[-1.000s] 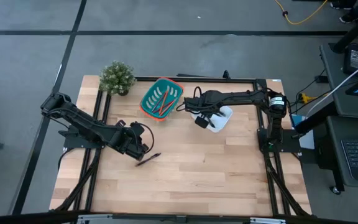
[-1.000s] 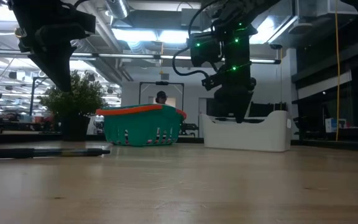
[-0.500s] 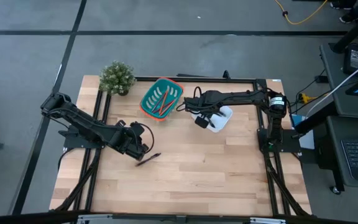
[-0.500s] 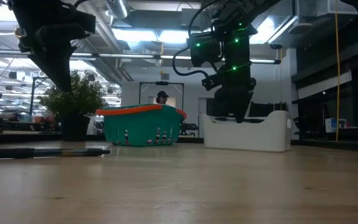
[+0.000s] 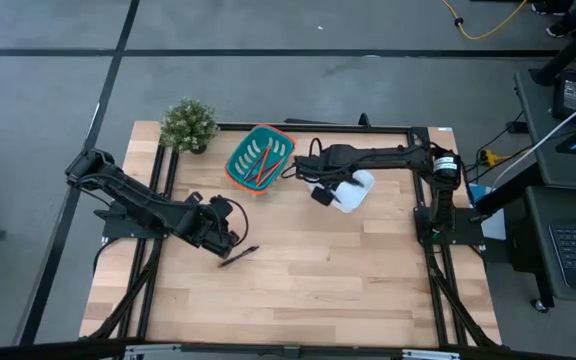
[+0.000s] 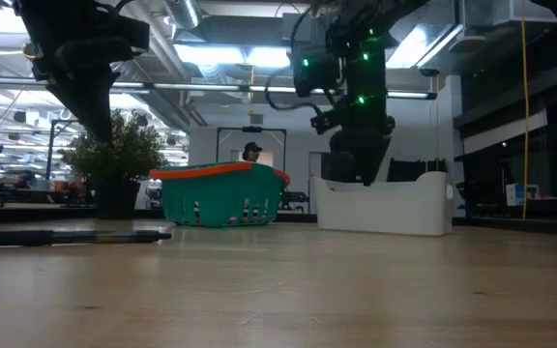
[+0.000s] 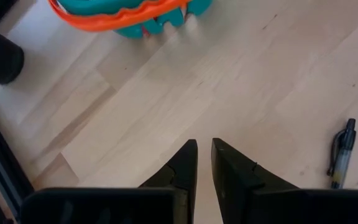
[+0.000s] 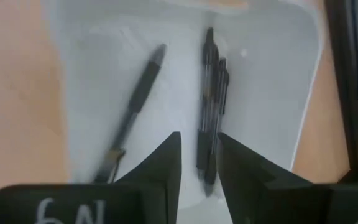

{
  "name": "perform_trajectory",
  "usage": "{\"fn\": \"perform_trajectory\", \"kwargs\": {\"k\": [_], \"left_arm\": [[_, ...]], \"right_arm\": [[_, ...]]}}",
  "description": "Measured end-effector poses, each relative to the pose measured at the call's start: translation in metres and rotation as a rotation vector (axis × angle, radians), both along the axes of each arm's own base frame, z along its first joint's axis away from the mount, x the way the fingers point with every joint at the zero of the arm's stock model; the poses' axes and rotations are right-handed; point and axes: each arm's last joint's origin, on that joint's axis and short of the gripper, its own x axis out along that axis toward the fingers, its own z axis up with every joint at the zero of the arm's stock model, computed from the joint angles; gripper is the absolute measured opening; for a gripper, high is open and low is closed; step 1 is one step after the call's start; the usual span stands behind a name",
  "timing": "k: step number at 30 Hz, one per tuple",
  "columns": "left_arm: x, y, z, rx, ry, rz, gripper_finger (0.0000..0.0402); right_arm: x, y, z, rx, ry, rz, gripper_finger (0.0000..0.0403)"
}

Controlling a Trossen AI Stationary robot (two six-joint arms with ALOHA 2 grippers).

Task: Sort pens & pencils
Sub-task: Put the black pen into the white bin

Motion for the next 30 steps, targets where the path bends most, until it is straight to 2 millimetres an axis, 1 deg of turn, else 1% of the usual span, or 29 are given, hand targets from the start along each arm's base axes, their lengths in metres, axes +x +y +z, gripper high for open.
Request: {"fn": "perform_trajectory", "kwargs": {"k": [3,6,9,12,15,17,19,21,23,25,27,30], "left_arm": [[0.000,0.000,0.000,0.016,-0.002,-0.007,0.0043],[-0.001,-0.002,0.000,0.020,0.006,-0.036,0.0043],[0.000,-0.009,0.000,0.005,-0.017,-0.061,0.0043],[0.004,-0.019,-0.002,-0.048,-0.068,-0.084,0.0043],[0.014,-0.030,-0.008,-0.145,-0.121,-0.096,0.0043],[0.024,-0.038,-0.015,-0.225,-0.135,-0.119,0.0043],[0.034,-0.049,-0.023,-0.309,-0.141,-0.187,0.0043],[0.043,-0.061,-0.032,-0.402,-0.134,-0.297,0.0043],[0.048,-0.071,-0.041,-0.461,-0.108,-0.358,0.0043],[0.048,-0.078,-0.046,-0.463,-0.053,-0.385,0.0043],[0.046,-0.081,-0.050,-0.441,0.007,-0.393,0.0043],[0.047,-0.083,-0.055,-0.410,0.052,-0.451,0.0043]], "right_arm": [[0.009,0.012,0.018,-0.005,-0.031,0.026,0.0100],[0.017,0.033,0.041,-0.010,-0.078,0.043,0.0101],[0.022,0.065,0.065,0.018,-0.127,0.057,0.0101],[0.022,0.107,0.083,0.052,-0.174,0.079,0.0101],[0.015,0.148,0.098,0.013,-0.206,0.129,0.0101],[0.006,0.170,0.106,-0.050,-0.209,0.156,0.0101],[-0.004,0.188,0.115,-0.131,-0.216,0.179,0.0101],[-0.012,0.204,0.123,-0.195,-0.253,0.202,0.0101],[-0.020,0.219,0.131,-0.221,-0.307,0.251,0.0101],[-0.025,0.230,0.140,-0.246,-0.354,0.284,0.0101],[-0.032,0.237,0.145,-0.261,-0.375,0.304,0.0101],[-0.035,0.243,0.149,-0.281,-0.404,0.323,0.0101]]}}
